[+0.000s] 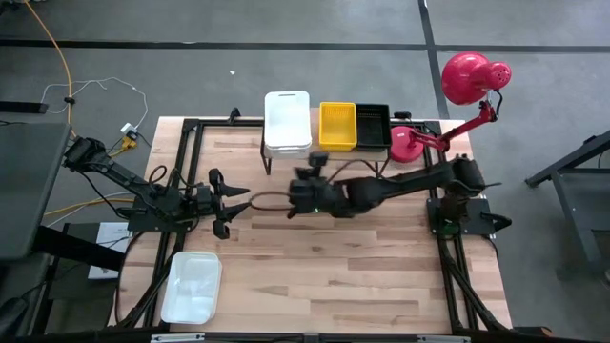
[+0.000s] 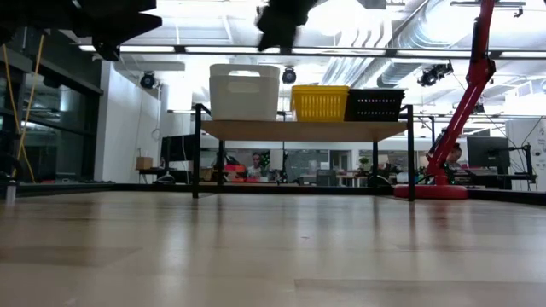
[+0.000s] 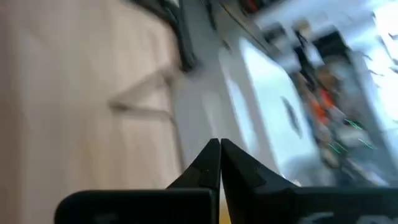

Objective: Stack baskets on shelf by color
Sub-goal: Stack the white bin into the other white bin on the shelf

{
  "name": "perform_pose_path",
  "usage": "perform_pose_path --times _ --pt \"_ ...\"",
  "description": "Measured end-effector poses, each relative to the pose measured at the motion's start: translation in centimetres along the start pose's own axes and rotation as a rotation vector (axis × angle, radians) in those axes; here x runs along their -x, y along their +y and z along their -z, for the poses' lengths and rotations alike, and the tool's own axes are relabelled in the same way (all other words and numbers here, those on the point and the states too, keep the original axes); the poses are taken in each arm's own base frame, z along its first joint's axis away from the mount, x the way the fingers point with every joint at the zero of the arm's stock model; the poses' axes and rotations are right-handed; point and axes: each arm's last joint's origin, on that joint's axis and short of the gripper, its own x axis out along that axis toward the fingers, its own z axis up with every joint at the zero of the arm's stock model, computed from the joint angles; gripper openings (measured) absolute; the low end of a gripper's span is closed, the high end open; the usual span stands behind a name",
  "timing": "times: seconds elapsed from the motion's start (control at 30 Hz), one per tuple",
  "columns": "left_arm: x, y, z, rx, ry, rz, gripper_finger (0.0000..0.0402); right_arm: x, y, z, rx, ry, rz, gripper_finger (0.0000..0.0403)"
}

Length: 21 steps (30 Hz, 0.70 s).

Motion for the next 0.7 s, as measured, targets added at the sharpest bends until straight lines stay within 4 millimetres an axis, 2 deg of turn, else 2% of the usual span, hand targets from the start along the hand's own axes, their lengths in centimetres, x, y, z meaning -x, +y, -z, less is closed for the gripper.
perform_pose_path --times 0.1,0.17,0.5,0.7 --pt "0.0 0.0 0.0 0.003 -0.003 -0.001 0.0166 1.0 -0.3 1.3 0.016 0.1 0.037 0.0" --pt "0.0 0.0 -0.1 0.006 -0.007 -0.004 0.0166 0.8 -0.6 2.1 0.011 0.153 0.053 0.0" --pt "0.0 0.0 -0.1 0.005 -0.006 -0.004 0.0166 -3.4 -3.5 4.1 -0.038 0.276 0.125 0.0" --pt "0.0 0.0 -0.1 0.005 -0.006 -0.004 0.0166 -4.7 -4.4 4.6 -0.084 0.286 0.074 0.0"
